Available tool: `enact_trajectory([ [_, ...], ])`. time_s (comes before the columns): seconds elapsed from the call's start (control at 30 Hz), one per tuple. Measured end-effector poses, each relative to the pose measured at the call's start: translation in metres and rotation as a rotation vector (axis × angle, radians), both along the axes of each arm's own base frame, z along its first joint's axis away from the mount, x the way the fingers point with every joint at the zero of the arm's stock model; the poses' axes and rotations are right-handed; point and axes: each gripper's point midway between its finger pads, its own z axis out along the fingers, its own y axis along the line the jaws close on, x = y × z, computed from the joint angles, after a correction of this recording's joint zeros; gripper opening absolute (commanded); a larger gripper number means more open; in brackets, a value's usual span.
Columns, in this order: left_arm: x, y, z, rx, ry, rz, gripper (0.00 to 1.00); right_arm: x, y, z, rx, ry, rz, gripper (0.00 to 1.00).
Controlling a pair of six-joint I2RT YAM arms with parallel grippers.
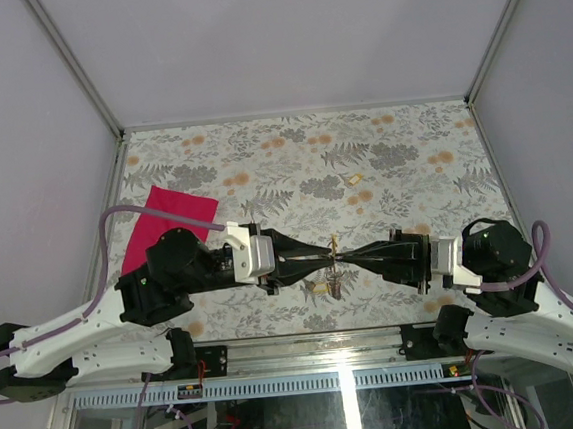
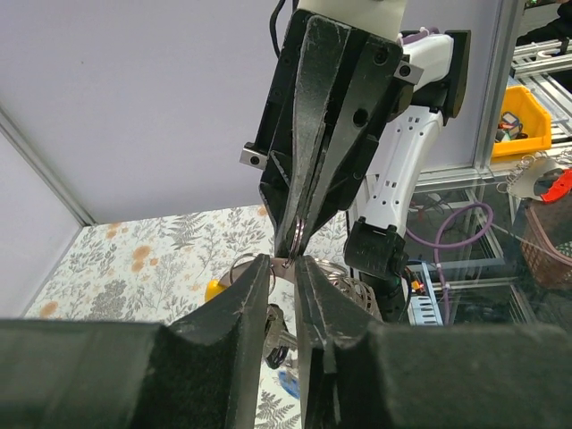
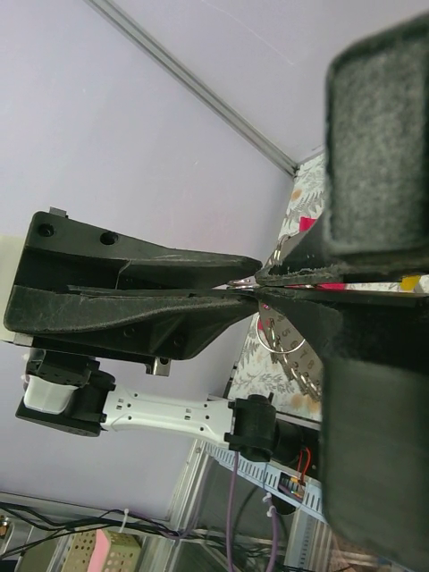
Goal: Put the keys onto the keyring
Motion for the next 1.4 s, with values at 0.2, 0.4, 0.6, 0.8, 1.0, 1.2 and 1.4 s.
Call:
enact_trajectory([
  [0.2, -0.002, -0.001, 0.003, -0.004, -0.003, -0.011, 0.15, -0.001, 0.0, 0.0, 0.0, -0.002, 0.007, 0.0],
  [0.4, -0.005, -0.003, 0.004, -0.002, -0.006, -0.032, 0.08, -0.003, 0.001, -0.001, -0.002, 0.002, 0.017, 0.01],
  [0.6, -0.008, -0.005, 0.007, 0.007, -0.012, -0.051, 0.0, -0.004, 0.0, 0.001, 0.004, 0.004, 0.021, 0.03],
  [0.8, -0.007, -0.007, 0.006, 0.05, -0.011, -0.052, 0.0, -0.005, -0.002, -0.001, -0.003, 0.004, 0.019, 0.24],
  [1.0, 0.001, -0.003, -0.003, 0.158, 0.007, -0.009, 0.0, -0.003, -0.009, -0.012, -0.057, -0.005, -0.013, 0.32],
  [1.2, 0.01, 0.0, -0.008, 0.271, 0.014, 0.038, 0.0, 0.003, -0.017, -0.013, -0.081, -0.011, -0.072, 0.34],
  [1.4, 0.018, -0.006, -0.032, 0.416, 0.031, 0.064, 0.0, 0.015, -0.016, -0.015, -0.122, 0.009, -0.129, 0.36],
])
